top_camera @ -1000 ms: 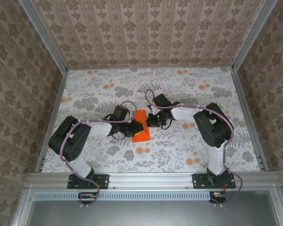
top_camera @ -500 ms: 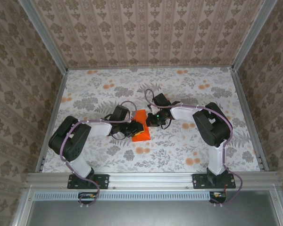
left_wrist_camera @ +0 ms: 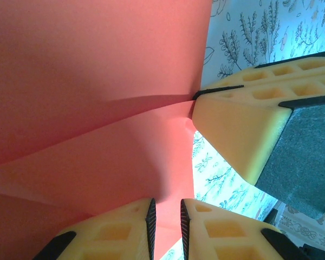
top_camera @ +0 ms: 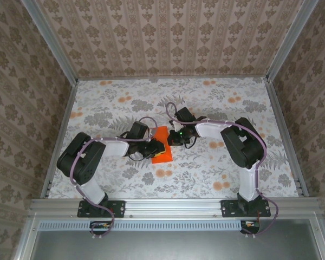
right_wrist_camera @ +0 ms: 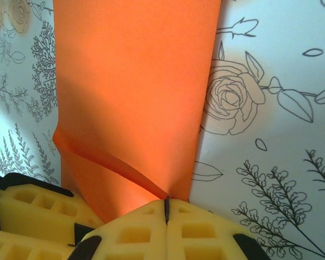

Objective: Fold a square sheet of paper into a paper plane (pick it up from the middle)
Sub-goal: Fold the triangle a second time at the center of the table.

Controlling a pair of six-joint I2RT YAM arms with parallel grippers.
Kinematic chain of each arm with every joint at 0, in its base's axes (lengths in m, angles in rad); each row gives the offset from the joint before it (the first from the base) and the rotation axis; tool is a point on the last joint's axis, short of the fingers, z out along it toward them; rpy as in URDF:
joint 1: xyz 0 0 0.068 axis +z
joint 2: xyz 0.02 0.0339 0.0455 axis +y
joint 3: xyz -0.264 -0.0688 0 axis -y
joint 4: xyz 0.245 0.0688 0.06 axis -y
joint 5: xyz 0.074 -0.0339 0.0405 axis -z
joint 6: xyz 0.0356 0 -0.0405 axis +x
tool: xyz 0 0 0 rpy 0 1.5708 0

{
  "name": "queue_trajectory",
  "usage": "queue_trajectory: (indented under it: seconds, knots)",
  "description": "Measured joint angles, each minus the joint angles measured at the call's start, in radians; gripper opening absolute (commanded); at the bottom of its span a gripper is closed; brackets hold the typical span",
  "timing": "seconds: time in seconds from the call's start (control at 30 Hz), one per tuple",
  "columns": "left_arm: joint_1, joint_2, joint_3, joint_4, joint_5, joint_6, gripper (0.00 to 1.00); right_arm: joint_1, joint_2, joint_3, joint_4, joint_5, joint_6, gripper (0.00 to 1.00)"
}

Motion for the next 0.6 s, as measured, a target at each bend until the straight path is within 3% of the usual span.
queue_trajectory:
  seconds: [0.2, 0.43, 0.6]
  knots:
    - [0.000, 0.000, 0.000, -0.003, -0.003, 0.000, 0.22, 0.000, 0.000, 0.002, -0.007, 0.000, 0.000, 0.07]
    - [0.000, 0.000, -0.003, -0.019, -0.023, -0.002, 0.21, -0.001, -0.002, 0.028, -0.034, 0.002, 0.003, 0.23]
    - [-0.001, 0.000, -0.008, -0.016, -0.030, -0.013, 0.20, -0.007, -0.039, 0.029, -0.051, 0.019, 0.009, 0.23]
